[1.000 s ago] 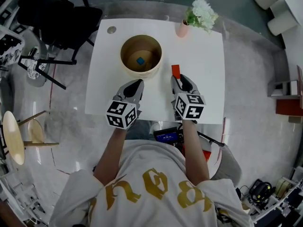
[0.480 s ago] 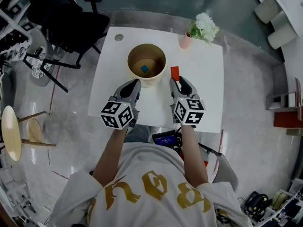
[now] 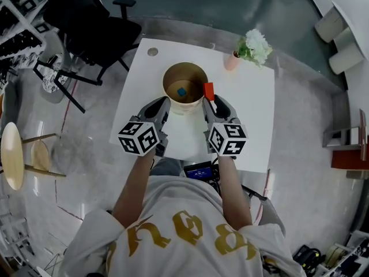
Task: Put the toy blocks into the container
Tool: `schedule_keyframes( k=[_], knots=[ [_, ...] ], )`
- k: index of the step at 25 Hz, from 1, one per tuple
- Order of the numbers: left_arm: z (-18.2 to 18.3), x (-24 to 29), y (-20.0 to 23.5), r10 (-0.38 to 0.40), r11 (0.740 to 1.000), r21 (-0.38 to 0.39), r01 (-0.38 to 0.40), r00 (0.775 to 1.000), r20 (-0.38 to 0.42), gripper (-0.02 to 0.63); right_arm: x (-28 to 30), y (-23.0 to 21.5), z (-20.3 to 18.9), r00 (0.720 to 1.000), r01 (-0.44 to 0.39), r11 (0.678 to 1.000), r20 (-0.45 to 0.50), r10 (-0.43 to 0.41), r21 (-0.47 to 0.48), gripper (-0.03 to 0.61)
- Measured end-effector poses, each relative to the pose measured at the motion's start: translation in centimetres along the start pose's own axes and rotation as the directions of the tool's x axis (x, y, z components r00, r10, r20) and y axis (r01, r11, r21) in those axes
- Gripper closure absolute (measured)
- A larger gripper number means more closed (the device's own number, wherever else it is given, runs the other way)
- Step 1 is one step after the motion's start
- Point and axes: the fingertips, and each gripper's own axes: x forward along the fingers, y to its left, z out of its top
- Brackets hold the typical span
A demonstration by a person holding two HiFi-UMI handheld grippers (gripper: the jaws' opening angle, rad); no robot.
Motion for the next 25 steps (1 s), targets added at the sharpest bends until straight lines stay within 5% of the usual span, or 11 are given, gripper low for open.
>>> schedule_keyframes(
  k=[25],
  knots=[
    [1.0,1.1,3.4,0.041,0.999,-0.009,-0.041,0.999,0.016,0.612,4.6,2.3,-0.2,0.994,-0.103,0.994,-0.027,0.102,-0.031,0.413]
  ],
)
